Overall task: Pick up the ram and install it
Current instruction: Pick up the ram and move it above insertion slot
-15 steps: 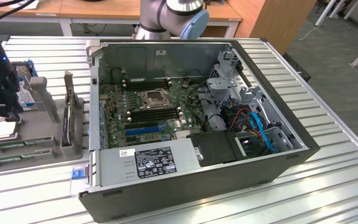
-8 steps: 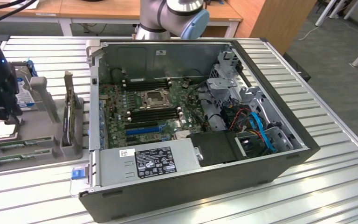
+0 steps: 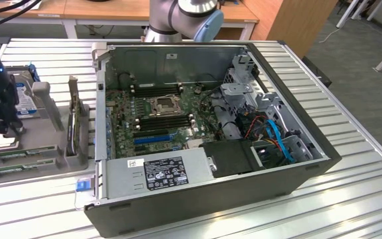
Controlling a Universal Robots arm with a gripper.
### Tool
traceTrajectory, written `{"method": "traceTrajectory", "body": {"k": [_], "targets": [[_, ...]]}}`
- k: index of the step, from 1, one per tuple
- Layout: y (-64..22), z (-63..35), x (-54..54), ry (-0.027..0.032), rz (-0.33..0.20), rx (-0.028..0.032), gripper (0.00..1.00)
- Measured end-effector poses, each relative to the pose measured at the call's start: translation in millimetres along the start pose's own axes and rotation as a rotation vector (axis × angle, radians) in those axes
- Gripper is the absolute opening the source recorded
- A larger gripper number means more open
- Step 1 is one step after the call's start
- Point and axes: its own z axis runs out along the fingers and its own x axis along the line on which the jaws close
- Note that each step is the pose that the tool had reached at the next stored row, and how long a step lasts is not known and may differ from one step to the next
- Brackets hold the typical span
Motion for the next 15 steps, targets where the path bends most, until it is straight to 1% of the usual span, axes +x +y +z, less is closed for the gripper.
{"method": "traceTrajectory", "body": {"k": [15], "targets": [[-1.5, -0.7, 20.4, -0.0003, 0.000, 0.0000, 0.30]]}}
